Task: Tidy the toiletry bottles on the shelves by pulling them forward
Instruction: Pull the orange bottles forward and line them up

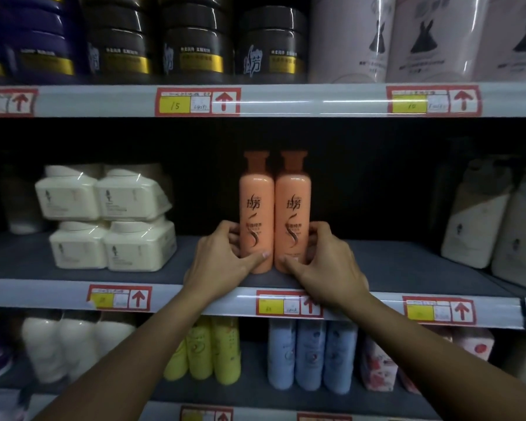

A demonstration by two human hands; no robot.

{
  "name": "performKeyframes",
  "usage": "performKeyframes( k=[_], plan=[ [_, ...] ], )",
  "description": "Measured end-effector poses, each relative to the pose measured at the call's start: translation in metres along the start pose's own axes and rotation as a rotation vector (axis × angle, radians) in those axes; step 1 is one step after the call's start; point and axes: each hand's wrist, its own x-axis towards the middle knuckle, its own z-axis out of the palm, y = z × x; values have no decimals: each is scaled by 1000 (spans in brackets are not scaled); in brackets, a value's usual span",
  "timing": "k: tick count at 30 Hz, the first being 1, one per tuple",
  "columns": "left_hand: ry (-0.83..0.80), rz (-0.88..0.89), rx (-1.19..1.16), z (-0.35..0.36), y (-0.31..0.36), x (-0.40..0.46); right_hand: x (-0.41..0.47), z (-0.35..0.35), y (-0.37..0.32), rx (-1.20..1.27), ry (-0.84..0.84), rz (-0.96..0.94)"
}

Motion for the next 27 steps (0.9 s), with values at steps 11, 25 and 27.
performKeyframes(
  k=[11, 25, 27],
  plan=[
    [3, -34, 24, 0, 4, 1, 2, 3, 4, -9, 12, -37],
    [25, -13, 25, 4, -1, 3, 5, 7, 6, -5, 15, 7],
    [27, -10, 26, 4, -1, 2, 5, 7, 5, -11, 15, 6]
  ],
)
